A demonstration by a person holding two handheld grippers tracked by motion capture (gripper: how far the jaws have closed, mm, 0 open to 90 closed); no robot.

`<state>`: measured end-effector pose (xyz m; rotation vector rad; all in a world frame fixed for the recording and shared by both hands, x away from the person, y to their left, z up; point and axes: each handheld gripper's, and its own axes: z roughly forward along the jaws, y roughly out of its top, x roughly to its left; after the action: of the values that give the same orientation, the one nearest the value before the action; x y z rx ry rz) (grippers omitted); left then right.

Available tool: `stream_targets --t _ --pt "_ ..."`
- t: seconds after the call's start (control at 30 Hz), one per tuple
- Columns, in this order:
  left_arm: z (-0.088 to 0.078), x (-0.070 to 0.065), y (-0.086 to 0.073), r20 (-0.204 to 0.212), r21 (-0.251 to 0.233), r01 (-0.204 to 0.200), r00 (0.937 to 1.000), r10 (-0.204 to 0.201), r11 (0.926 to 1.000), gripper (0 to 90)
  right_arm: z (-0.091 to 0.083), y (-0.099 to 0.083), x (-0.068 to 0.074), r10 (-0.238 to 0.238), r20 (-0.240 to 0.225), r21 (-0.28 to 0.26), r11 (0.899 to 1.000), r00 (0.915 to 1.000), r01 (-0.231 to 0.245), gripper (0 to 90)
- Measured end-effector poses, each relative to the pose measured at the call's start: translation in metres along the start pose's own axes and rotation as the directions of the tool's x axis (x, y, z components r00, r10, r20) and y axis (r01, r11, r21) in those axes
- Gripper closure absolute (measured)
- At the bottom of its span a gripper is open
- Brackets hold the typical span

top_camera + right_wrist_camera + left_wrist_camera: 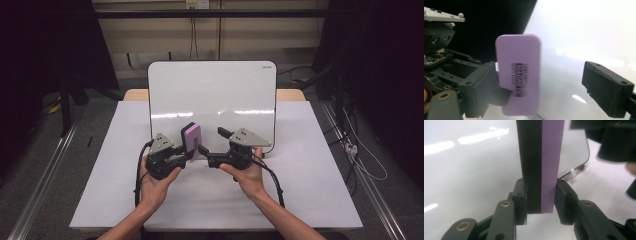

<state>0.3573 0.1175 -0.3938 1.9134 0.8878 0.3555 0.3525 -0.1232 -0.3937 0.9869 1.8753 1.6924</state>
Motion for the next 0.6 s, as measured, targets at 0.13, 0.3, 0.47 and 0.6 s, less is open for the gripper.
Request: stream_targets --t 0.13,0.3,0.47,0.6 --pt "-0.004 0.001 -0.001 -0.037 0.013 -0.036 0.9987 0.037 0.9993 65.1 -0.012 -0.006 -0.01 -0.002 0.047 0.018 1.0 0.9989 0.001 12.9" --pt "-0.008 0.004 -0.001 -0.069 0.034 -0.053 0.9961 0.055 0.998 65.1 -0.032 -0.012 -0.025 -0.011 0.102 0.044 0.999 0.9947 0.007 12.9" --pt "-0.012 0.008 0.001 -0.102 0.049 -0.063 0.9925 0.068 0.9968 65.1 -0.055 -0.021 -0.04 -0.013 0.167 0.066 0.998 0.9859 0.002 10.8" --pt "-0.016 0.014 -0.001 -0.126 0.065 -0.068 0.9891 0.076 0.9956 65.1 -0.073 -0.027 -0.051 -0.015 0.219 0.077 0.997 0.9756 -0.002 10.1"
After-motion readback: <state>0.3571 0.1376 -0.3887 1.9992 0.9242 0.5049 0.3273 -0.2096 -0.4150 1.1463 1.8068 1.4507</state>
